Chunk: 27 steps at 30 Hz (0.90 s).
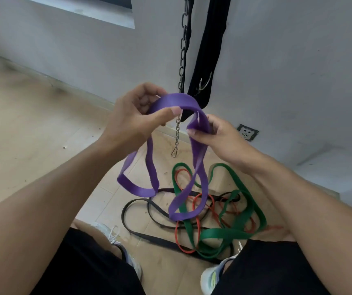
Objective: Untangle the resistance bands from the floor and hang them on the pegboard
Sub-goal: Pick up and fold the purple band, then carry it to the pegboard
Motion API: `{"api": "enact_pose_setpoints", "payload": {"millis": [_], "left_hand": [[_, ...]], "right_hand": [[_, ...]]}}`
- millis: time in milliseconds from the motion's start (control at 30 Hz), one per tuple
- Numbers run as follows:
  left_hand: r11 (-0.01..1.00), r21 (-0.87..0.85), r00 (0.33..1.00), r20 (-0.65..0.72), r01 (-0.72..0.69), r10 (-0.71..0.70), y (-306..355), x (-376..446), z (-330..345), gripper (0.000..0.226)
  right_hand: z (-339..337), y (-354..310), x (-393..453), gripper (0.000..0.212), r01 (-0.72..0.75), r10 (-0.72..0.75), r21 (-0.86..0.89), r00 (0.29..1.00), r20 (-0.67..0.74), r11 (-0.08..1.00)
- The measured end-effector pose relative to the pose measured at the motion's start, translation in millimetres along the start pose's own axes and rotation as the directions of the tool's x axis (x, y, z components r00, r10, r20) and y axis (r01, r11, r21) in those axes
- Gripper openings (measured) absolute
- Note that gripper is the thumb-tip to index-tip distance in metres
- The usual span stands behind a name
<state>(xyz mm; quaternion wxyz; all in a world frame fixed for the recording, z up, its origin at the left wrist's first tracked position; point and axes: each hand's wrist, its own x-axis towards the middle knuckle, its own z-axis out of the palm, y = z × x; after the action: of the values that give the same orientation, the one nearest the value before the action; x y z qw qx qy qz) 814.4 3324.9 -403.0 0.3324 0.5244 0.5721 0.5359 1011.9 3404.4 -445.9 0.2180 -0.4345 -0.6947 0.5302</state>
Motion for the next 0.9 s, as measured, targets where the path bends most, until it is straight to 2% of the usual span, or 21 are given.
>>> {"api": "enact_pose_setpoints", "payload": {"millis": [100, 167, 233, 433, 500, 567, 667, 767, 833, 900], "left_hand": [[1.000, 0.028, 0.998, 0.068, 0.012, -0.014, 4, -2, 2, 0.041], [0.998, 0.064, 0.996, 0.088, 0.014, -0.020, 4, -3, 3, 0.038], [0.994, 0.112, 0.995, 0.099, 0.005, -0.016, 2, -2, 4, 0.037], [0.986, 0.164, 0.998, 0.066, 0.011, -0.022, -4, -2, 8, 0.037], [0.984, 0.180, 0.998, 0.061, 0.010, -0.021, -6, -3, 9, 0.037], [0.982, 0.187, 0.999, 0.042, 0.016, -0.024, -7, -2, 9, 0.037], [0.983, 0.185, 0.999, 0.029, 0.016, -0.021, -5, -2, 9, 0.035], [0.990, 0.141, 1.000, 0.006, 0.022, -0.024, -2, -1, 7, 0.033], [0.993, 0.115, 1.000, 0.000, 0.024, -0.024, -2, 0, 5, 0.034], [0.994, 0.101, 1.000, 0.004, 0.031, -0.031, -2, 0, 2, 0.036]], "right_hand": [[-4, -11, -5, 0.010, 0.039, -0.056, 0.165, 0.993, 0.099, 0.985], [-5, -14, -7, 0.021, 0.051, -0.101, 0.249, 0.977, 0.190, 0.967], [-7, -15, -9, 0.031, 0.065, -0.120, 0.233, 0.966, 0.228, 0.970], [-4, -5, -7, 0.036, 0.055, -0.036, -0.097, 0.982, 0.187, 0.994], [-1, 4, -3, 0.034, 0.059, -0.012, -0.324, 0.989, 0.145, 0.944], [0, 9, -2, 0.029, 0.064, -0.022, -0.421, 0.994, 0.106, 0.905], [-2, 10, -1, 0.027, 0.069, -0.044, -0.395, 0.996, 0.071, 0.916], [-7, 5, -2, 0.039, 0.031, -0.007, -0.243, 0.995, 0.101, 0.969], [-10, 3, -2, 0.037, 0.022, 0.000, -0.180, 0.993, 0.118, 0.983], [-11, 2, -2, 0.033, 0.041, -0.022, -0.192, 0.995, 0.100, 0.980]]}}
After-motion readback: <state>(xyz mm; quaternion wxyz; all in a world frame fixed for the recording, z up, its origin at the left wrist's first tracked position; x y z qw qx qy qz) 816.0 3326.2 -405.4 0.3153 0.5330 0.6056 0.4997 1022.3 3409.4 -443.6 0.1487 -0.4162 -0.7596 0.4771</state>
